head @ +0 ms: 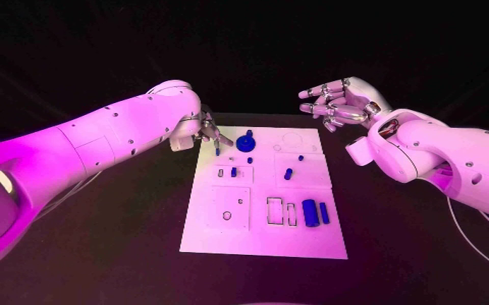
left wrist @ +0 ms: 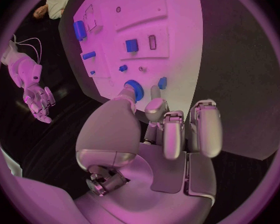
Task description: Assemble the parts on the task board
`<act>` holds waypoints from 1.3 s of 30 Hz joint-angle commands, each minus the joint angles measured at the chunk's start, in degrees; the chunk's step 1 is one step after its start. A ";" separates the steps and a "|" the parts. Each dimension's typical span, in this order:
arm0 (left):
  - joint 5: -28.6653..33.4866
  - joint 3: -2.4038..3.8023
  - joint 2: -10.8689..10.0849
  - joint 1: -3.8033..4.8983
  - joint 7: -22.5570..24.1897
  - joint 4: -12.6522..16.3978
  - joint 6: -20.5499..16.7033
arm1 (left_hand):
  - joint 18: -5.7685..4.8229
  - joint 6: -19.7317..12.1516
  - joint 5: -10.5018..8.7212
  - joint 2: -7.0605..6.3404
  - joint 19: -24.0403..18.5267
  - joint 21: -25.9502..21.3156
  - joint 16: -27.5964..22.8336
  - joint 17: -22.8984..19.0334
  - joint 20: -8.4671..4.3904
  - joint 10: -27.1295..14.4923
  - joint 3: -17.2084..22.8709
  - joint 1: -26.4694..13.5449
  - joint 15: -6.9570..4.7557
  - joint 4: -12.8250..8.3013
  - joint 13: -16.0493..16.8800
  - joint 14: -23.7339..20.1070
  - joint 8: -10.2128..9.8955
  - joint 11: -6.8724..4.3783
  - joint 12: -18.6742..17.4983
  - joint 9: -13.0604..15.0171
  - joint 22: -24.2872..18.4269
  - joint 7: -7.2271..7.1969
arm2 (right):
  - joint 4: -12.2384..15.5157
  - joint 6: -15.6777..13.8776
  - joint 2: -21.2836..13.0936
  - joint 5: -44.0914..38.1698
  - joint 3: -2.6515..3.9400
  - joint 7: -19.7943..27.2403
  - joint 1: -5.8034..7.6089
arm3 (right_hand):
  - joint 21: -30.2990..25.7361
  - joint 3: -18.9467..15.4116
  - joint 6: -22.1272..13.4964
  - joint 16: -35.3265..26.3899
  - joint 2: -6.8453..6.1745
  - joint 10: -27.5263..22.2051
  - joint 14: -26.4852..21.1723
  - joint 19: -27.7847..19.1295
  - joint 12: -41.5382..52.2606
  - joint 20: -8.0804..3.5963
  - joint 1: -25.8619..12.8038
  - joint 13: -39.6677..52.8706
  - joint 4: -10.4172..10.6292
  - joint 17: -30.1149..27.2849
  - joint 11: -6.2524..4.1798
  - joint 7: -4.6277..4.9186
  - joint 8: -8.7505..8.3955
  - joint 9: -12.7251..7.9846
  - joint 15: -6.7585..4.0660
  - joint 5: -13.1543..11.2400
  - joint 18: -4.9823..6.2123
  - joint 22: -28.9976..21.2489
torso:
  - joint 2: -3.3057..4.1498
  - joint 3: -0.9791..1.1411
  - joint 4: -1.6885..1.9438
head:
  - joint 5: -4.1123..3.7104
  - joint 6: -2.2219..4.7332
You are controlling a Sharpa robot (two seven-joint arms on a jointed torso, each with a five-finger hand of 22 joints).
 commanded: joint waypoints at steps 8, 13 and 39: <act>-3.85 -0.38 1.64 0.14 2.48 -5.34 4.53 | -0.18 2.98 0.20 0.21 1.68 0.17 0.14 15.06 0.37 0.10 -1.64 0.38 0.07 0.11 0.49 5.93 0.95 -0.51 0.41 -0.22 6.85 -0.38 | -0.04 0.92 0.11 -0.12 0.00 0.17 -0.04 | -0.40 0.08 -0.41 -0.22 0.38 -0.27 0.23 -0.23 0.31 0.07 -0.15 -0.06 0.17 0.05 -0.12 -0.08 0.17 0.09 0.09 -0.22 1.07 -0.01 | 0.28 -0.05 -0.31 | 0.22 0.01; -3.95 -0.40 2.03 0.13 2.50 -6.19 5.12 | -0.22 3.64 0.15 0.53 1.79 0.32 0.14 15.06 0.18 0.39 -2.06 0.39 -0.17 0.12 0.83 5.93 1.80 -0.81 0.77 0.27 7.04 -0.73 | -0.09 0.95 0.26 -0.14 -0.01 0.17 -0.04 | -0.38 0.10 -0.41 -0.19 0.46 -0.28 0.24 -0.20 0.32 0.06 -0.10 -0.06 0.19 0.10 -0.12 -0.08 0.18 0.09 0.09 -0.21 1.06 0.04 | 0.27 -0.07 -0.30 | 0.32 -0.19; -3.00 -1.25 4.17 -0.06 3.29 -8.74 6.78 | -0.33 3.66 0.23 1.65 1.98 0.62 0.14 15.06 -0.16 0.73 -2.16 1.63 -0.51 -0.20 1.18 5.93 2.82 -1.17 1.17 1.15 7.43 -1.11 | -0.33 1.07 0.62 -0.24 -0.01 0.15 -0.04 | -0.39 0.18 -0.40 -0.15 0.64 -0.30 0.27 -0.18 0.34 0.05 0.06 -0.08 0.20 0.18 -0.13 -0.08 0.19 0.10 0.08 -0.20 1.06 0.02 | 0.20 0.03 -0.37 | 0.49 -0.51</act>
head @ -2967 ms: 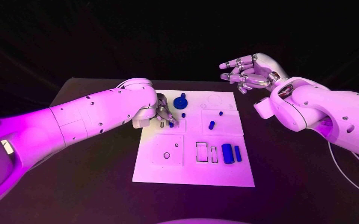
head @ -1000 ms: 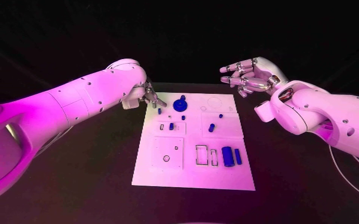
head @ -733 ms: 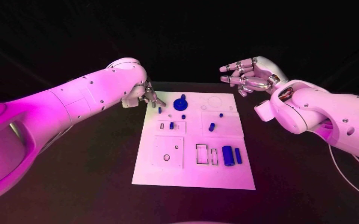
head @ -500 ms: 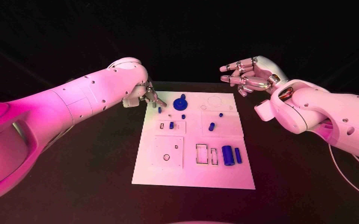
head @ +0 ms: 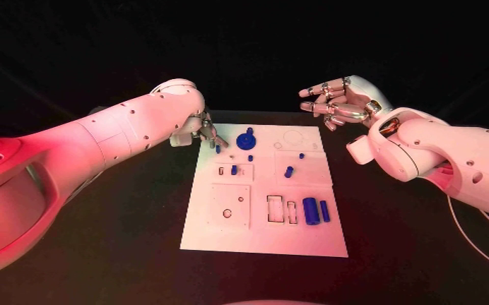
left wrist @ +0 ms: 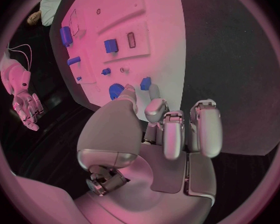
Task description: Assemble the parts on the task board
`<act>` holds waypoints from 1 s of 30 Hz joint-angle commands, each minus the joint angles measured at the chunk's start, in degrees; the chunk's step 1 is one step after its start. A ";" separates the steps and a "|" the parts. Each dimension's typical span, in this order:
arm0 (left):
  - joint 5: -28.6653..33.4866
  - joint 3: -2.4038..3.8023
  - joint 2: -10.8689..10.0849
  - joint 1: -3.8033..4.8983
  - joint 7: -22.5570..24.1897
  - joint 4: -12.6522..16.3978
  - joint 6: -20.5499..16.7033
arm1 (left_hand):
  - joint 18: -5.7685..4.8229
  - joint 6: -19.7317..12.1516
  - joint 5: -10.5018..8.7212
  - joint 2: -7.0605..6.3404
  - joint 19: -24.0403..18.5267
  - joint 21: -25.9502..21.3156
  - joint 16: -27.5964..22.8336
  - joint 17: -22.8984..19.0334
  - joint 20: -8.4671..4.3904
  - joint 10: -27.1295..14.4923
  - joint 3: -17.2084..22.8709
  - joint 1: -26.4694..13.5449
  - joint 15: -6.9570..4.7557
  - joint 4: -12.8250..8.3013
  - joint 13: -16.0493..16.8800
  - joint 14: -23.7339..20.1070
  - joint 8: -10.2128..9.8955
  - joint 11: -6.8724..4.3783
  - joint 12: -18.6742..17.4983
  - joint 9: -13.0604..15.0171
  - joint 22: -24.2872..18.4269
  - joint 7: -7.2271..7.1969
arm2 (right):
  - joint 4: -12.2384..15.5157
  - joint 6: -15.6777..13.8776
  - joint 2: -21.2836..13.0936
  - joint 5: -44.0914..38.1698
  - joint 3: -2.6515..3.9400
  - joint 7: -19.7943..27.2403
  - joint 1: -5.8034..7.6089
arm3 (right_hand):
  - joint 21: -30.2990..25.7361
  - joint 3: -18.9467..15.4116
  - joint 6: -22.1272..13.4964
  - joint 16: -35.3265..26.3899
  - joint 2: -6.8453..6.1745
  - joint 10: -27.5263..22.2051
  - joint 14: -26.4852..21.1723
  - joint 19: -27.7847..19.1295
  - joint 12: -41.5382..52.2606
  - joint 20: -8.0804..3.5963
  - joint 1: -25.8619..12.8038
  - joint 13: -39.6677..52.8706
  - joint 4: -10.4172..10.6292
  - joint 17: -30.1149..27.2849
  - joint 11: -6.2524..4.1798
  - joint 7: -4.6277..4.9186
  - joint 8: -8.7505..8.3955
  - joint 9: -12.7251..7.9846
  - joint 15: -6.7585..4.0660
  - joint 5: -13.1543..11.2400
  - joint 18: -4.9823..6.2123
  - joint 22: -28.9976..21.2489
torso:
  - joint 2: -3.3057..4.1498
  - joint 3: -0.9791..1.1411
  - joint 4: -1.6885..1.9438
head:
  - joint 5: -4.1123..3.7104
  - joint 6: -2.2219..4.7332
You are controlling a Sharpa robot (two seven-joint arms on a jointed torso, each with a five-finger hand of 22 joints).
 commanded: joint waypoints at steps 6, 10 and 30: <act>0.29 -0.08 0.64 -0.14 0.87 -0.68 1.59 | -0.34 0.09 0.27 0.49 2.00 0.40 0.14 15.08 -0.21 -0.08 -0.23 0.72 -0.54 -0.27 0.12 5.93 0.40 -0.39 0.40 0.23 7.46 -0.06 | 0.01 0.87 0.11 -0.24 0.00 0.23 -0.04 | -0.20 0.20 -0.40 -0.16 0.68 -0.32 0.27 -0.16 0.34 0.05 0.14 -0.09 0.19 0.06 -0.14 -0.08 0.19 0.10 0.07 -0.20 1.06 0.03 | 0.01 -0.03 -0.02 | -0.01 -0.11; 0.30 -0.11 0.83 -0.20 0.92 -0.96 1.51 | -0.33 -0.04 0.34 1.05 1.99 0.38 0.14 15.08 -0.26 -0.09 -0.06 1.30 -0.58 -0.30 0.08 5.93 0.57 -0.42 0.38 0.42 7.47 -0.09 | 0.02 0.87 0.12 -0.25 0.00 0.23 -0.04 | -0.20 0.20 -0.40 -0.16 0.68 -0.32 0.27 -0.16 0.34 0.05 0.14 -0.09 0.19 0.06 -0.14 -0.08 0.19 0.10 0.07 -0.20 1.06 0.03 | 0.01 -0.02 -0.03 | 0.01 -0.14; 2.19 -0.18 1.09 -0.27 1.91 -1.55 1.60 | -0.35 -2.34 0.92 5.22 2.02 0.32 0.14 15.08 -1.03 -0.78 11.79 14.85 -1.35 -6.22 -0.55 5.93 0.36 -1.21 -0.50 1.00 7.75 -0.84 | 0.02 0.96 0.18 -0.27 0.00 0.21 -0.04 | -0.24 0.27 -0.41 -0.21 0.76 -0.36 0.28 -0.18 0.34 0.04 0.30 -0.11 0.15 0.05 -0.15 -0.07 0.19 0.10 0.06 -0.19 1.07 -0.03 | -0.03 -0.01 0.01 | -0.04 -0.44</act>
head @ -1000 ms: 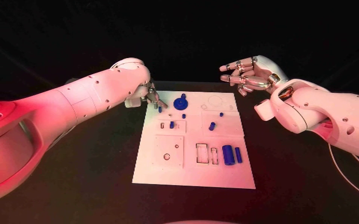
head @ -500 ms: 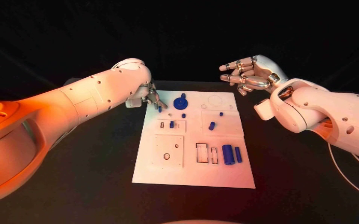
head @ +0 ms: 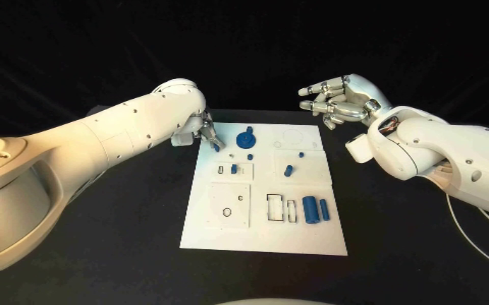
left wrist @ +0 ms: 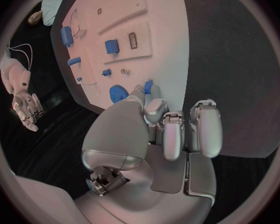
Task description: Assemble the parts on the task board
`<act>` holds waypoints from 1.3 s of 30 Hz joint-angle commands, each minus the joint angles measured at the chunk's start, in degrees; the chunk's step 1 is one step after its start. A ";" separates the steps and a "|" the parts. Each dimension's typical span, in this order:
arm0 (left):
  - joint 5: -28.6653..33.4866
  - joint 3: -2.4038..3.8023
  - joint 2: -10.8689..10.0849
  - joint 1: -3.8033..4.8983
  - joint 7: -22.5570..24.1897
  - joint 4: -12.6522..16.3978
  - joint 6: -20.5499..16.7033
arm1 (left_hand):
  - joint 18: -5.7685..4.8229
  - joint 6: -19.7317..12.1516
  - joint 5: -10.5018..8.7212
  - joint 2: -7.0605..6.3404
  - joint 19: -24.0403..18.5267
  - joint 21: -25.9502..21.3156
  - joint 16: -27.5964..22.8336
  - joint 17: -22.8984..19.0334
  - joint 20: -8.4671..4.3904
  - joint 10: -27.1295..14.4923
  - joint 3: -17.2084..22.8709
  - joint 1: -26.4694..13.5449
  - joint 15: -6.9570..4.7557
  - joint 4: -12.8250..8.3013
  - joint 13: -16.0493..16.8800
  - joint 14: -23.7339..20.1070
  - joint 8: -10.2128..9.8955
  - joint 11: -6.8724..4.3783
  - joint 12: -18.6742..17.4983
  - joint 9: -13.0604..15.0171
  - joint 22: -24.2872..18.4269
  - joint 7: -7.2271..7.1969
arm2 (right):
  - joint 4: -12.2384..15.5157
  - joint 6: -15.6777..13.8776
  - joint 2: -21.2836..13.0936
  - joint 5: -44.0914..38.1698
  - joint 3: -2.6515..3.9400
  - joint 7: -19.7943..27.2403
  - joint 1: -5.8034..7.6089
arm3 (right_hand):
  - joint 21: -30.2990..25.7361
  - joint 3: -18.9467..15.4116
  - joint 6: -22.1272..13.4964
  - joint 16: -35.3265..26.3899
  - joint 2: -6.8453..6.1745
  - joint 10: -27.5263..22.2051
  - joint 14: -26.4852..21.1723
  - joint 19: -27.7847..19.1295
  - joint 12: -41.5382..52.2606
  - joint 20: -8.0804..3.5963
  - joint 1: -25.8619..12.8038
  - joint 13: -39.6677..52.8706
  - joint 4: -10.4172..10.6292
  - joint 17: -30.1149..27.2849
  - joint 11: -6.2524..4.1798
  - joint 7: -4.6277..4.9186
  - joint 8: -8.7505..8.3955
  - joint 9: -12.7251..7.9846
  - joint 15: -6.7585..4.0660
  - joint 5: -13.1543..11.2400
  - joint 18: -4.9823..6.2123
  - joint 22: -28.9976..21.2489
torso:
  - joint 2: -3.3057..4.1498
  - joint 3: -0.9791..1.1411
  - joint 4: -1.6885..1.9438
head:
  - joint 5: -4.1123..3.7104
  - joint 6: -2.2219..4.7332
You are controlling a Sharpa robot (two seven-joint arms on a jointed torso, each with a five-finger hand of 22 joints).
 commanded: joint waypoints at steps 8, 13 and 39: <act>3.50 -0.06 -0.08 -0.10 2.08 0.08 1.43 | -0.38 -0.60 -0.05 -5.58 2.03 0.03 0.14 15.09 -0.01 0.23 18.95 0.76 0.18 -3.22 -0.81 5.93 0.29 0.52 -1.03 0.59 7.98 0.53 | 0.03 0.88 0.11 -0.26 0.00 0.21 -0.04 | -0.23 0.30 -0.41 -0.19 0.58 -0.37 0.29 -0.15 0.34 0.03 0.13 -0.07 0.15 0.10 -0.15 -0.07 0.19 0.07 0.06 -0.17 1.07 0.00 | -0.02 0.01 0.02 | 0.05 -0.26; 4.82 -0.06 -1.45 -0.14 2.99 2.06 -0.58 | -0.40 -0.62 -0.24 -8.18 2.11 0.04 0.14 15.09 0.02 0.65 25.43 -1.93 0.22 -4.81 -0.77 5.93 1.05 0.48 -0.87 1.31 8.18 0.67 | 0.01 0.89 0.13 -0.26 0.00 0.23 -0.04 | -0.23 0.30 -0.41 -0.19 0.58 -0.37 0.29 -0.15 0.34 0.03 0.13 -0.07 0.15 0.10 -0.15 -0.07 0.19 0.07 0.06 -0.17 1.07 0.00 | -0.07 0.07 0.06 | 0.09 -0.27; 1.61 -0.41 -14.30 -3.75 5.69 23.05 -14.85 | -0.70 0.17 -0.38 -10.22 2.69 1.10 0.14 15.09 -0.17 1.73 28.54 -3.31 0.11 -6.33 -0.22 5.93 1.58 0.25 -0.17 1.62 9.21 0.44 | -0.13 0.87 -0.29 -0.04 -0.14 0.20 -0.05 | -0.25 0.32 -0.41 -0.22 0.63 -0.39 0.29 -0.16 0.35 0.03 0.16 -0.08 0.17 0.09 -0.14 -0.06 0.19 0.07 0.06 -0.14 1.07 -0.03 | -0.40 0.03 0.57 | 0.15 -0.48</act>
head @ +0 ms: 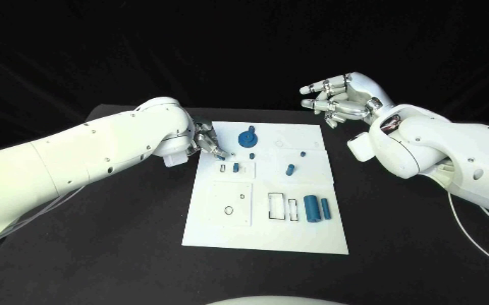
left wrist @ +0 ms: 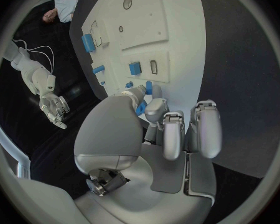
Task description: Assemble the parts on the task board
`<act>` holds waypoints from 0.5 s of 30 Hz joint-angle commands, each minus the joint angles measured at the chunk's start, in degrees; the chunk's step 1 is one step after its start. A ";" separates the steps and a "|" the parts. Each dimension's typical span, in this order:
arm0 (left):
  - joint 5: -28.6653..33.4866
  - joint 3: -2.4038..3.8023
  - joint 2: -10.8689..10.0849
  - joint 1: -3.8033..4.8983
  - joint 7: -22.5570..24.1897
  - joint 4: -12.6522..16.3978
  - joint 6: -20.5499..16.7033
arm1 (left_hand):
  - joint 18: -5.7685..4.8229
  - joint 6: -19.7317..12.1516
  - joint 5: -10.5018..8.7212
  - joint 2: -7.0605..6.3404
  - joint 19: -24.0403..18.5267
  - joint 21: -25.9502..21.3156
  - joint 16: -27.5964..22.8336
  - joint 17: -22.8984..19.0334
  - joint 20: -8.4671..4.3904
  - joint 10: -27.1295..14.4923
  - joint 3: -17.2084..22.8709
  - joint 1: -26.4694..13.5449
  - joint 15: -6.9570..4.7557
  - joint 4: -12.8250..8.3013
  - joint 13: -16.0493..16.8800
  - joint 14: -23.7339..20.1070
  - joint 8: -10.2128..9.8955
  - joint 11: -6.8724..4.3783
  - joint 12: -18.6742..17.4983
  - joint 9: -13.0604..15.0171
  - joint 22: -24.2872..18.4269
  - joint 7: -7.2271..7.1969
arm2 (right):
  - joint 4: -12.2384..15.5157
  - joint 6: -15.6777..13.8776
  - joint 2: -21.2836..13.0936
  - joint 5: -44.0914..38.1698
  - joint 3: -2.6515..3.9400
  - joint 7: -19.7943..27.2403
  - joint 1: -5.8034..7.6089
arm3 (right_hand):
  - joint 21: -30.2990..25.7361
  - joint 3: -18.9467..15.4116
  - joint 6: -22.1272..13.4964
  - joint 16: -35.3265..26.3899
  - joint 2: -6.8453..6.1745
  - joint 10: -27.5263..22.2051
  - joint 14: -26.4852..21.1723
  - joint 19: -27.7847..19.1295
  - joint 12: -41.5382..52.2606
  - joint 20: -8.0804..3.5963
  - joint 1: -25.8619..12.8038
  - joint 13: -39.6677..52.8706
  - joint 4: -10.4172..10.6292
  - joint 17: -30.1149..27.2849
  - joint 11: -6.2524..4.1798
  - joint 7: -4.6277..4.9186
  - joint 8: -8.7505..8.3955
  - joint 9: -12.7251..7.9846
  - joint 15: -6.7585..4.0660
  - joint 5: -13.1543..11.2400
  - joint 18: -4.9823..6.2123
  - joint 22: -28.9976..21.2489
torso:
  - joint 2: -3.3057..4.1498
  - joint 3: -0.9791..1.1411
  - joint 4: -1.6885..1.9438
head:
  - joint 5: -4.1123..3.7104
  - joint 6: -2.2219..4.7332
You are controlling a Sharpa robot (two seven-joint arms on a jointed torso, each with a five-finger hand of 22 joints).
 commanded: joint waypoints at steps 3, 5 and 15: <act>-3.39 -0.08 -0.78 -1.02 1.36 1.54 -3.79 | -0.73 0.73 -0.36 -0.62 2.92 0.35 0.14 15.05 -0.04 0.55 8.24 0.14 0.06 -7.75 0.16 5.91 0.27 0.10 0.45 0.00 9.31 -0.09 | -0.07 0.82 0.02 -0.05 -0.08 0.22 -0.05 | -0.25 0.32 -0.41 -0.22 0.63 -0.39 0.29 -0.16 0.35 0.03 0.16 -0.09 0.17 0.05 -0.14 -0.05 0.19 0.08 0.06 -0.14 1.07 -0.03 | 0.07 -0.04 -0.02 | 0.27 -0.09; -3.68 -0.14 -1.05 -1.32 1.27 1.92 -3.87 | -0.73 0.76 -0.36 -0.66 2.93 0.36 0.14 15.05 -0.05 0.58 8.32 0.12 0.05 -7.79 0.19 5.91 0.27 0.09 0.47 0.00 9.33 -0.09 | -0.11 0.82 0.03 -0.04 -0.11 0.23 -0.07 | -0.25 0.32 -0.41 -0.22 0.63 -0.39 0.29 -0.16 0.35 0.03 0.16 -0.09 0.17 0.05 -0.14 -0.05 0.19 0.08 0.06 -0.14 1.07 -0.03 | 0.08 -0.02 -0.04 | 0.33 -0.14; -4.10 -0.37 -1.71 -1.76 0.44 3.29 -0.82 | -0.72 0.84 -0.36 -0.75 2.91 0.32 0.14 15.05 -0.07 0.62 8.57 0.00 0.04 -7.82 0.13 5.91 0.27 0.08 0.42 -0.02 9.30 -0.09 | -0.18 0.90 0.16 0.05 -0.17 0.25 -0.11 | -0.25 0.32 -0.41 -0.22 0.63 -0.39 0.29 -0.16 0.35 0.03 0.16 -0.09 0.17 0.05 -0.14 -0.05 0.19 0.08 0.06 -0.14 1.07 -0.03 | 0.17 0.04 -0.11 | 0.70 -0.41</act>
